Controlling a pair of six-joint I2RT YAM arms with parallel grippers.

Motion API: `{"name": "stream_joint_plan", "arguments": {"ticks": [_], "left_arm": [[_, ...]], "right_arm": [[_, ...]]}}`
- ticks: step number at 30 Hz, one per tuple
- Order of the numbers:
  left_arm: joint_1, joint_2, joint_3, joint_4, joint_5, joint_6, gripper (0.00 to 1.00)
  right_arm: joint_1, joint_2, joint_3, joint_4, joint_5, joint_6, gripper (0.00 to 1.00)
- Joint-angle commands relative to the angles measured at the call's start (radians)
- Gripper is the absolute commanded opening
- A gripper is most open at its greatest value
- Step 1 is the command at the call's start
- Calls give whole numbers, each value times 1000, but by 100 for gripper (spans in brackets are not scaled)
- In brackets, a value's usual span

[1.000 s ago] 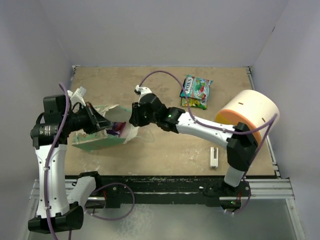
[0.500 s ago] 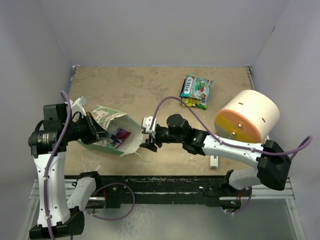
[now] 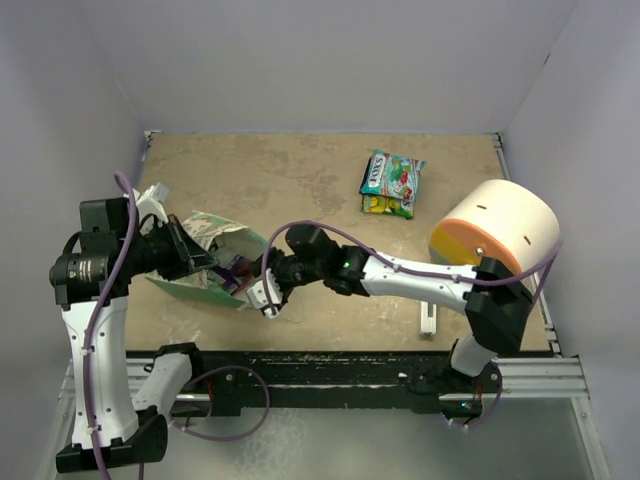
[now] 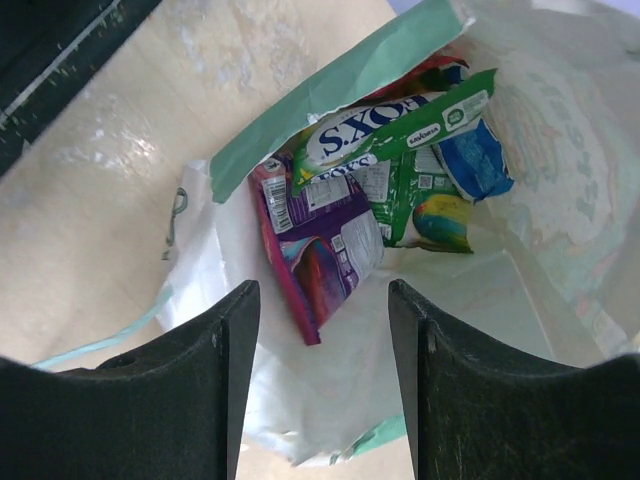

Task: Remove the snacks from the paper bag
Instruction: Take out the snack from the paper bag.

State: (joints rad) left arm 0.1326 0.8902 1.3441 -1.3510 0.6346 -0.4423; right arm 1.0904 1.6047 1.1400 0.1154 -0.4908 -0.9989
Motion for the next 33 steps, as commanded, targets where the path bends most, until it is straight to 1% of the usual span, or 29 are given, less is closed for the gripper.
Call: {"name": "stream_joint_plan", "arguments": {"ticks": [1, 6, 11, 17, 22, 31, 33], "left_arm": [[1, 15, 62, 3, 18, 32, 0], [1, 21, 66, -16, 20, 49, 0], [1, 13, 49, 6, 40, 28, 0], [1, 12, 48, -3, 51, 28, 0], [1, 11, 54, -6, 57, 28, 0], [1, 26, 74, -23, 64, 46, 0], [1, 29, 80, -30, 64, 51, 0]], "right_arm": [[3, 78, 131, -127, -17, -186, 56], [4, 179, 228, -255, 16, -252, 57], [4, 248, 260, -267, 53, -273, 58], [4, 300, 269, -209, 122, -274, 58], [4, 335, 283, -167, 150, -276, 58], [4, 402, 288, -17, 154, -212, 58], [5, 424, 294, 21, 175, -205, 58]]}}
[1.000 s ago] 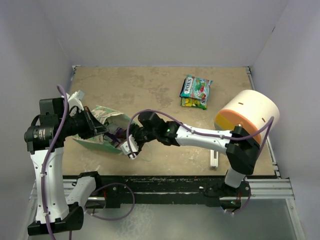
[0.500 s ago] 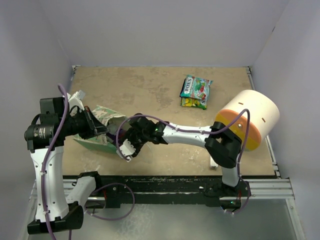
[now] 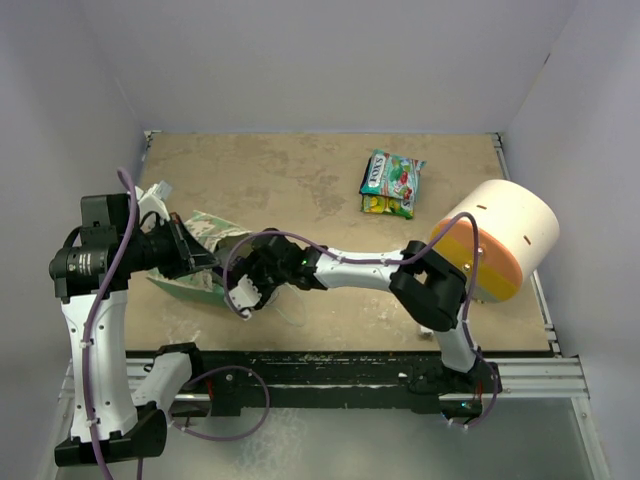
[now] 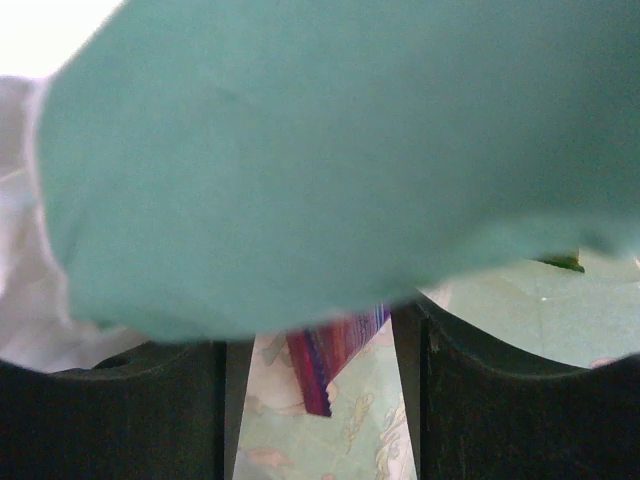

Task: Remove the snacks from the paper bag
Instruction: Take out the snack from the paper bag.

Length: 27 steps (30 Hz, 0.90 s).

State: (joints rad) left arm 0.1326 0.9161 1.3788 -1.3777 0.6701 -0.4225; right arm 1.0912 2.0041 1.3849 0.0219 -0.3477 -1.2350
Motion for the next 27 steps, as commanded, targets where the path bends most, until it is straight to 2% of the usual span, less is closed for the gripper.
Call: {"name": "stream_joint_plan", "arguments": {"ticks": [1, 5, 8, 10, 15, 16, 27], "left_arm": [[1, 5, 48, -6, 29, 32, 0], [0, 12, 63, -19, 29, 43, 0], [1, 15, 71, -28, 27, 50, 0], [1, 15, 75, -32, 24, 53, 0], [2, 10, 79, -35, 11, 51, 0], [1, 10, 78, -34, 7, 49, 0], [1, -8, 72, -6, -55, 12, 0]], "right_arm": [[3, 33, 50, 138, 41, 38, 58], [3, 74, 86, 199, 66, 47, 56], [3, 94, 103, 224, 51, 62, 49], [2, 91, 104, 241, 49, 70, 40], [1, 40, 79, 290, 21, 138, 3], [1, 28, 74, 288, 18, 139, 0], [2, -163, -47, 268, -2, 205, 0]]}}
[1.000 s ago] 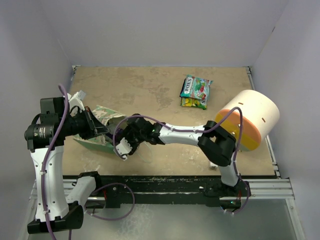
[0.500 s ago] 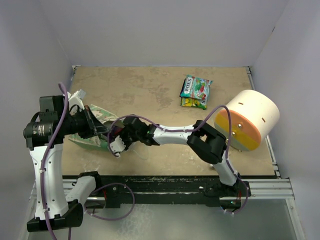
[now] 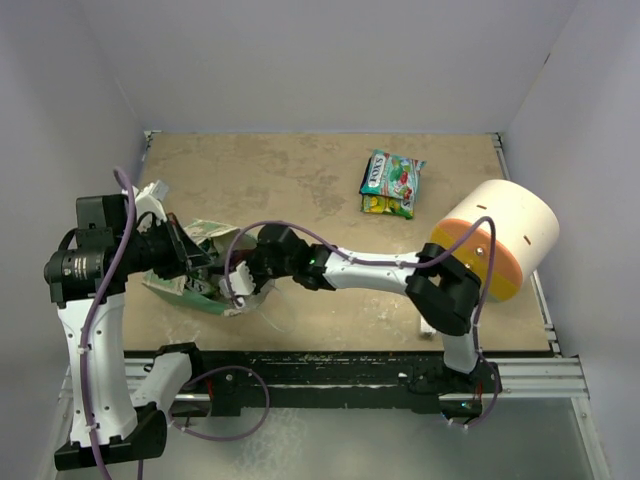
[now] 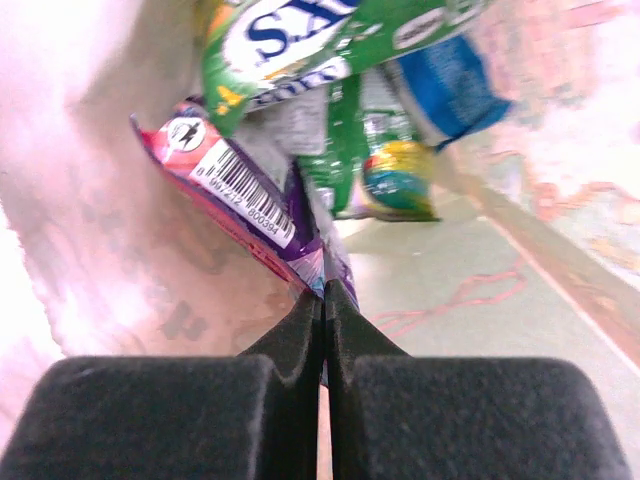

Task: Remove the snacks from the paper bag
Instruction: Take out the snack from the paper bag, then place the snack at the center of the board.

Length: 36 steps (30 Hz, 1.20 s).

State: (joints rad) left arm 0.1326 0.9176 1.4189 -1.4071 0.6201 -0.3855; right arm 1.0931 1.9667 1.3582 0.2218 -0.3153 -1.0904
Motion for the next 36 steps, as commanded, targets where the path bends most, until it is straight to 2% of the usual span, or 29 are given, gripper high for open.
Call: {"name": "stream_joint_plan", "arguments": {"ticks": [1, 11, 20, 24, 27, 30, 36], "left_arm": [[1, -7, 34, 29, -5, -28, 0], [1, 12, 26, 90, -7, -70, 0], [1, 6, -53, 178, 17, -122, 0], [1, 16, -64, 191, 1, -125, 0], [1, 24, -65, 196, -5, -125, 0], [1, 26, -63, 200, -6, -125, 0], [1, 26, -51, 187, -14, -119, 0]], "right_arm": [[0, -144, -31, 66, -45, 77, 0], [1, -334, -69, -58, -172, 234, 0], [1, -470, 68, -139, -99, 552, 0], [2, -532, 140, -235, -11, 654, 0], [1, -617, 117, -242, 54, 688, 0], [-8, -693, 95, -243, 183, 747, 0], [-128, -728, 103, -312, 448, 883, 0]]}}
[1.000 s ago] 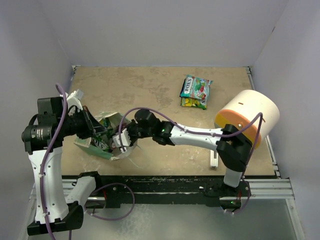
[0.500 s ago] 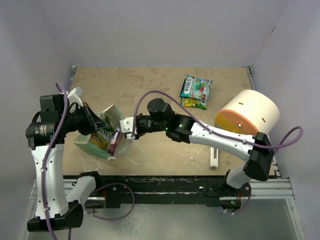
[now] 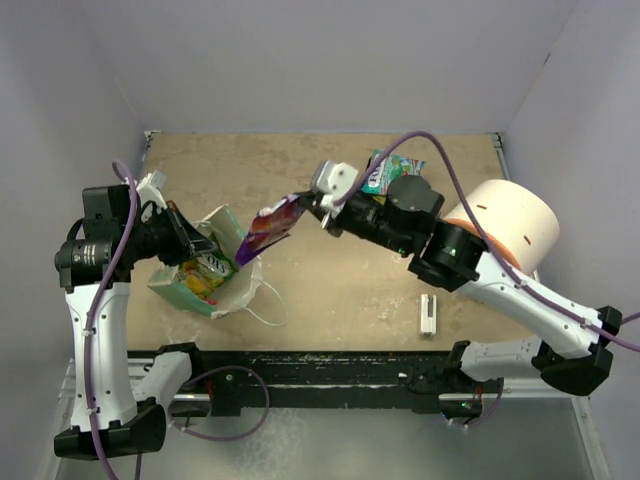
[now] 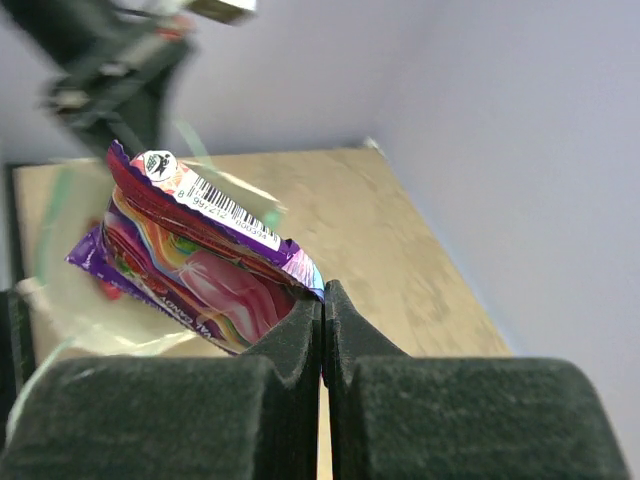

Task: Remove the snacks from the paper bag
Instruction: Place the snack at the center of the board.

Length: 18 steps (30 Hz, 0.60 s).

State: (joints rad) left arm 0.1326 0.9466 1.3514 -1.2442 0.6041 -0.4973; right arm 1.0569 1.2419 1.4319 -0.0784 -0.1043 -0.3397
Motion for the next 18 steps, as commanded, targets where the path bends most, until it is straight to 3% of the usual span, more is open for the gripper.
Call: {"name": "stream_joint_plan", "arguments": {"ticks": [1, 9, 13, 18], "left_arm": [[1, -3, 21, 18, -1, -4, 0], [2, 9, 49, 1, -2, 6, 0], [1, 15, 65, -15, -8, 17, 0], [1, 17, 74, -18, -12, 22, 0]], "right_arm": [[-129, 3, 33, -25, 267, 157, 0], [-338, 193, 151, -145, 502, 284, 0], [-468, 287, 200, -170, 509, 363, 0], [-616, 362, 258, -222, 387, 504, 0]]}}
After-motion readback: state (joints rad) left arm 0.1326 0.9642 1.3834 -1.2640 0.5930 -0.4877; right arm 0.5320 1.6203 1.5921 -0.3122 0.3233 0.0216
